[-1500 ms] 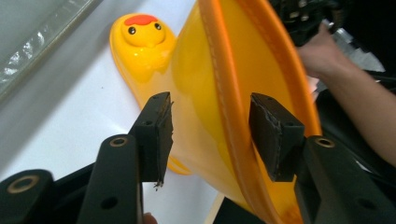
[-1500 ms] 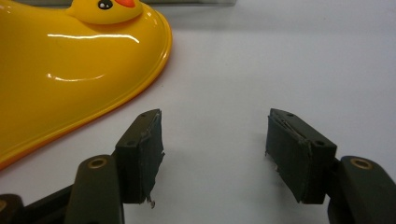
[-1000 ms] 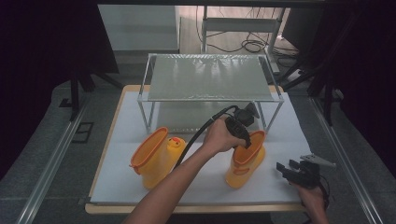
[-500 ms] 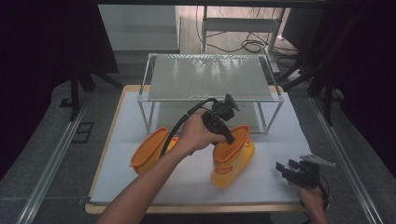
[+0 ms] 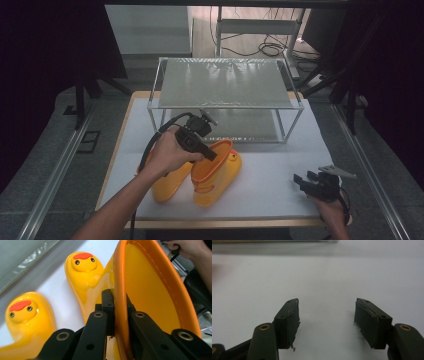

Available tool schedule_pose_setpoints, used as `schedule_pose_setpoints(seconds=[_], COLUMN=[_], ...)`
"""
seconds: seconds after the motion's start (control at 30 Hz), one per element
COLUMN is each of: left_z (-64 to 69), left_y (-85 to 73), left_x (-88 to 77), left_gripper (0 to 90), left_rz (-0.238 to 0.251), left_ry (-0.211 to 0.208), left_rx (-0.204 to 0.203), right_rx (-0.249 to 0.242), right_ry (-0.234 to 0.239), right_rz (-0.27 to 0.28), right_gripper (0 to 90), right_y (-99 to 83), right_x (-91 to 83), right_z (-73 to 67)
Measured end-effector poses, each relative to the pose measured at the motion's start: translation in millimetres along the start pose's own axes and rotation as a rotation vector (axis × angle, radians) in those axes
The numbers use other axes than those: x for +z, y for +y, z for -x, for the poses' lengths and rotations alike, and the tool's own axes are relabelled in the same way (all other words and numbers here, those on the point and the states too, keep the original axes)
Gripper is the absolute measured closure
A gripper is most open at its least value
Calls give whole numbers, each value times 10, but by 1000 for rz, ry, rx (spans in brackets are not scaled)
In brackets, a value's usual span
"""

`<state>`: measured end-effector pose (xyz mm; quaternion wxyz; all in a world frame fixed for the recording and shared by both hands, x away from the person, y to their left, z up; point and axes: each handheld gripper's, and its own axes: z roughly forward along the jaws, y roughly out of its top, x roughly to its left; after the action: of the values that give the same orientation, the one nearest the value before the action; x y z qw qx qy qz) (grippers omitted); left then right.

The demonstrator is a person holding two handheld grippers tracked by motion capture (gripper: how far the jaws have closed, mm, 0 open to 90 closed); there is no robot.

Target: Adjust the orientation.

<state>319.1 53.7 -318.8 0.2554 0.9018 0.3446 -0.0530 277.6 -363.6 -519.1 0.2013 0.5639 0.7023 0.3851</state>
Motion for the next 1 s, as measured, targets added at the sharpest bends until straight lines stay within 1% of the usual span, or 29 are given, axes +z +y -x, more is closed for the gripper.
schedule_pose_setpoints(seconds=[0.17,0.27,0.43,0.63,0.83,0.9,1.0], left_z=[19,5,-54,-189,-293,-311,-317], left_y=[-94,-145,-253,-370,-469,-491,-513], left_x=[-50,-98,-112,-52,-2,10,2], left_gripper=[869,870,869,869,864,860,856], left_rz=[18,18,16,1,2,4,9], left_ry=[8,20,28,64,63,52,50], left_rx=[1,3,-15,-36,-47,-42,-33], right_rx=[-4,-2,0,-1,-1,-2,-1], right_ry=[1,1,0,2,1,0,0], right_rz=[3,9,11,14,11,11,12], right_gripper=[361,361,361,360,360,361,360], right_y=[3,7,8,12,5,7,7], right_x=[0,-5,-13,-11,1,-3,-7], right_z=[-4,-8,2,-11,-5,-6,-6])
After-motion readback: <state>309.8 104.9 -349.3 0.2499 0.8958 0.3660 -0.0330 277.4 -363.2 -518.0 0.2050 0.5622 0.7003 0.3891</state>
